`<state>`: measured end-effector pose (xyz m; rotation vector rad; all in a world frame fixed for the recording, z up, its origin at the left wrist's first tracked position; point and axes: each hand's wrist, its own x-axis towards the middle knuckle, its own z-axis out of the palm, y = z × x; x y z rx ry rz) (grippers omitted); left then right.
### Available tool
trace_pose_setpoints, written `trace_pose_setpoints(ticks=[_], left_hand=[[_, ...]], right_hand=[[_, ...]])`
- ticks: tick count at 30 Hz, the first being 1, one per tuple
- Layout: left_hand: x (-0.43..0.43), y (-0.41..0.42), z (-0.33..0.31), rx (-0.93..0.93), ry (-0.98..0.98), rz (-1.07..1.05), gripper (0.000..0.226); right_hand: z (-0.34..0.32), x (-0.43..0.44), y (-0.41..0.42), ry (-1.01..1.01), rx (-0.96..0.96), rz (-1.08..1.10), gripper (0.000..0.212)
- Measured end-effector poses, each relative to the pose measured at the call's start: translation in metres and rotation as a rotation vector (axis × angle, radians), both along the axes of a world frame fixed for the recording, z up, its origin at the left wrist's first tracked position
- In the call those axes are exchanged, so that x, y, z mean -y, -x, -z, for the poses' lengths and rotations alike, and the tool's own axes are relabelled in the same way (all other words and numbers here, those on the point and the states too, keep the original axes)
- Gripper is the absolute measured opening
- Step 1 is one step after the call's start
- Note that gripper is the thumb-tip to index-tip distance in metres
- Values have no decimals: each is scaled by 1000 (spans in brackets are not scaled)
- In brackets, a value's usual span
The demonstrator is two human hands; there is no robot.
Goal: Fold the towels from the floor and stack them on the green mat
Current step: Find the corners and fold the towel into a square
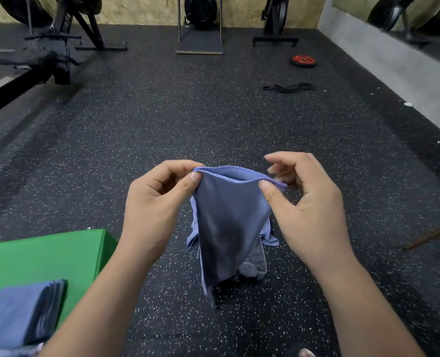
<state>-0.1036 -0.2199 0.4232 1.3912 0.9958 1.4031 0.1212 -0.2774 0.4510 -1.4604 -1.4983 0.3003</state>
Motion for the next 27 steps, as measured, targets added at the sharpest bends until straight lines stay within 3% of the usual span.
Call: trace_pose_setpoints(ticks=[3, 6, 8, 12, 14, 24, 27], left_hand=[[5, -7, 0, -23, 13, 47, 11], [10, -14, 3, -97, 24, 136, 14], [11, -17, 6, -133, 38, 196, 15], [14, -19, 9, -123, 49, 245, 15], [15, -20, 11, -107, 65, 244, 16], [24, -31, 39, -287, 100, 120, 14], [31, -37, 45, -325, 42, 62, 24]], right_hand=[[-2, 3, 6, 78, 197, -32, 54], [-4, 6, 13, 189, 236, -151, 68], [-1, 6, 14, 250, 203, -197, 59], [8, 1, 12, 253, 123, -241, 13], [10, -1, 10, 232, 62, -261, 3], [17, -3, 10, 280, 27, -267, 13], [19, -4, 11, 289, 4, -259, 13]])
